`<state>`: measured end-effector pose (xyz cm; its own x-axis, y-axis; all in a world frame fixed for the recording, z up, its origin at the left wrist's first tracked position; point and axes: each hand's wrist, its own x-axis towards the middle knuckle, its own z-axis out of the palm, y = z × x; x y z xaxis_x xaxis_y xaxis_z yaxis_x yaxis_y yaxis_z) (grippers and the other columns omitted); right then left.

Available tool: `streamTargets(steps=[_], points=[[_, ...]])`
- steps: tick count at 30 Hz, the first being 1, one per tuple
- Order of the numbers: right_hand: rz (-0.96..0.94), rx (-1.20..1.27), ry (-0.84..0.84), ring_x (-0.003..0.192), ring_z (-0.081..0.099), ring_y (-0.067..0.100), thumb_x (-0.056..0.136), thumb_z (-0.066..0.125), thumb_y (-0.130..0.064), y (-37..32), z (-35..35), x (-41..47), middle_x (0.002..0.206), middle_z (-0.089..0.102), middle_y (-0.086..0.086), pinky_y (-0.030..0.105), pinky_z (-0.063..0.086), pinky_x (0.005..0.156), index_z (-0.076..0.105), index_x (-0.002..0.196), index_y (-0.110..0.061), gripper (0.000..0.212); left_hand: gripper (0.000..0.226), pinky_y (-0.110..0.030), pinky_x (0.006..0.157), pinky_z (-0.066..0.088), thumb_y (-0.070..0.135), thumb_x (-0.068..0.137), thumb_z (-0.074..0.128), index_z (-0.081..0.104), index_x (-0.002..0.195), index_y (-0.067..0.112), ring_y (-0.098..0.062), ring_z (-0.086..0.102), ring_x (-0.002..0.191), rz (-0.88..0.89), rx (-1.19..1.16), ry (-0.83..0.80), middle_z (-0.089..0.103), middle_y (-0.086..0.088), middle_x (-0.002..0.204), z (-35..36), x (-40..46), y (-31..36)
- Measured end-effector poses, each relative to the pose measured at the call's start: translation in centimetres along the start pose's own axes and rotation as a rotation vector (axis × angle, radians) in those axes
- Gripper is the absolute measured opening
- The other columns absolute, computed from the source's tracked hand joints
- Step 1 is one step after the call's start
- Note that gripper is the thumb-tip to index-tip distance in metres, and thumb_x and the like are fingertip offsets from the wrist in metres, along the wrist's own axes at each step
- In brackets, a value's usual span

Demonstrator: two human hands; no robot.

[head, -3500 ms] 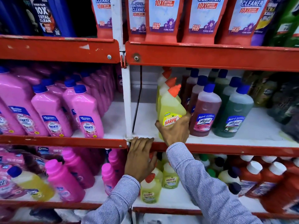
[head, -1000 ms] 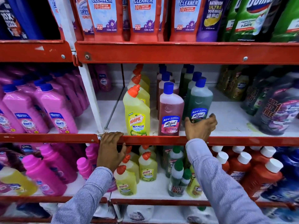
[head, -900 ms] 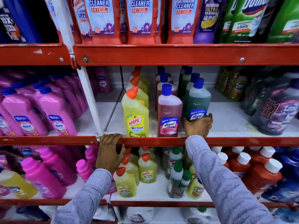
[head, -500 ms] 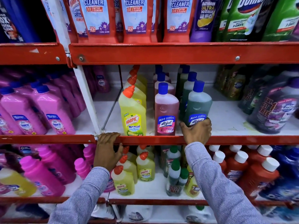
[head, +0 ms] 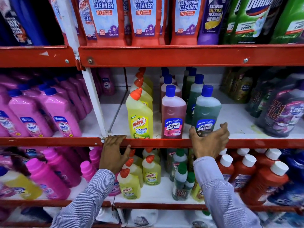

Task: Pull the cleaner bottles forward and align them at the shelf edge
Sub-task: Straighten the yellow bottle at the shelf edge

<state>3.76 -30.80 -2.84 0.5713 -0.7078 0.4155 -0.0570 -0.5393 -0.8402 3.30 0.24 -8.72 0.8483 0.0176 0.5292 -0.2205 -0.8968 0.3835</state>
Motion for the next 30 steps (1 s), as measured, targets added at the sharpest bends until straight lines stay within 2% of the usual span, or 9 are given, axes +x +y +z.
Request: streamTargets(steps=[3, 6, 10, 14, 17, 19, 22, 27, 30], points=[[-0.231, 0.290, 0.169, 0.110, 0.052, 0.034, 0.072, 0.072, -0.016, -1.1, -1.3, -3.4, 0.118, 0.055, 0.018, 0.047, 0.044, 0.097, 0.049, 0.120, -0.003, 0.055, 0.053, -0.042, 0.101, 0.048, 0.052, 0.083, 0.051, 0.070, 0.114, 0.013, -0.032, 0.067, 0.103, -0.026, -0.046, 0.013, 0.075, -0.013, 0.109, -1.0, 0.6, 0.6], [-0.468, 0.401, -0.100, 0.089, 0.063, 0.024, 0.078, 0.064, -0.006, -2.8, -0.5, -6.8, 0.099, 0.067, 0.010, 0.032, 0.051, 0.083, 0.064, 0.103, -0.009, 0.025, 0.050, -0.034, 0.095, 0.053, 0.050, 0.082, 0.057, 0.070, 0.115, 0.015, -0.025, 0.071, 0.101, -0.101, -0.197, 0.035, 0.077, -0.009, 0.110, -1.9, 1.6, 1.3], [-0.526, 0.244, -0.531, 0.096, 0.067, 0.020, 0.080, 0.064, -0.003, -4.8, 2.8, -8.9, 0.111, 0.071, 0.007, 0.031, 0.052, 0.094, 0.064, 0.117, -0.012, 0.038, 0.047, -0.025, 0.089, 0.056, 0.038, 0.083, 0.072, 0.066, 0.121, 0.012, -0.013, 0.072, 0.099, -0.124, -0.441, -0.065, 0.075, -0.002, 0.113, -2.3, 3.4, 1.9], [-0.489, 0.056, -0.714, 0.104, 0.068, 0.023, 0.078, 0.063, 0.000, -6.0, 4.9, -8.2, 0.118, 0.071, 0.007, 0.032, 0.051, 0.097, 0.058, 0.125, -0.018, 0.051, 0.036, -0.023, 0.087, 0.057, 0.015, 0.084, 0.076, 0.066, 0.119, 0.015, -0.008, 0.072, 0.095, -0.086, -0.553, -0.241, 0.076, -0.003, 0.111, -2.4, 5.0, 1.9], [-0.449, -0.059, -0.819, 0.103, 0.069, 0.020, 0.079, 0.064, -0.001, -6.1, 6.0, -7.1, 0.115, 0.073, 0.002, 0.029, 0.052, 0.095, 0.056, 0.127, -0.023, 0.054, 0.035, -0.016, 0.084, 0.055, 0.006, 0.081, 0.078, 0.069, 0.113, 0.010, 0.008, 0.069, 0.085, -0.101, -0.617, -0.298, 0.076, -0.002, 0.105, -2.3, 5.5, 1.6], [-0.421, -0.066, -0.852, 0.101, 0.069, 0.017, 0.079, 0.067, 0.000, -6.0, 6.3, -6.6, 0.113, 0.074, 0.002, 0.025, 0.051, 0.094, 0.058, 0.127, -0.022, 0.054, 0.034, -0.014, 0.082, 0.054, 0.004, 0.077, 0.080, 0.070, 0.109, 0.011, 0.011, 0.068, 0.081, -0.126, -0.640, -0.317, 0.076, 0.001, 0.098, -1.9, 5.8, 1.2], [-0.412, -0.087, -0.837, 0.104, 0.068, 0.019, 0.080, 0.070, 0.001, -6.0, 6.2, -6.4, 0.114, 0.073, 0.005, 0.017, 0.042, 0.091, 0.060, 0.126, -0.016, 0.051, 0.033, -0.022, 0.087, 0.056, 0.005, 0.076, 0.082, 0.071, 0.106, 0.013, -0.002, 0.073, 0.088, -0.146, -0.682, -0.311, 0.078, 0.001, 0.096, -1.3, 5.9, 0.7], [-0.401, -0.137, -0.795, 0.105, 0.069, 0.023, 0.079, 0.070, -0.001, -5.6, 6.6, -6.8, 0.112, 0.074, 0.005, 0.034, 0.052, 0.098, 0.060, 0.124, -0.019, 0.050, 0.036, -0.020, 0.088, 0.056, 0.005, 0.076, 0.081, 0.071, 0.110, 0.010, -0.005, 0.073, 0.094, -0.147, -0.714, -0.309, 0.078, -0.005, 0.103, -0.7, 5.9, 0.5], [-0.375, -0.089, -0.802, 0.105, 0.068, 0.019, 0.080, 0.071, -0.002, -5.9, 6.3, -6.8, 0.114, 0.073, 0.003, 0.022, 0.045, 0.096, 0.061, 0.125, -0.018, 0.048, 0.036, -0.027, 0.091, 0.057, 0.006, 0.074, 0.083, 0.072, 0.108, 0.014, -0.007, 0.073, 0.094, -0.162, -0.722, -0.309, 0.079, -0.004, 0.102, -0.6, 5.9, 0.4]])
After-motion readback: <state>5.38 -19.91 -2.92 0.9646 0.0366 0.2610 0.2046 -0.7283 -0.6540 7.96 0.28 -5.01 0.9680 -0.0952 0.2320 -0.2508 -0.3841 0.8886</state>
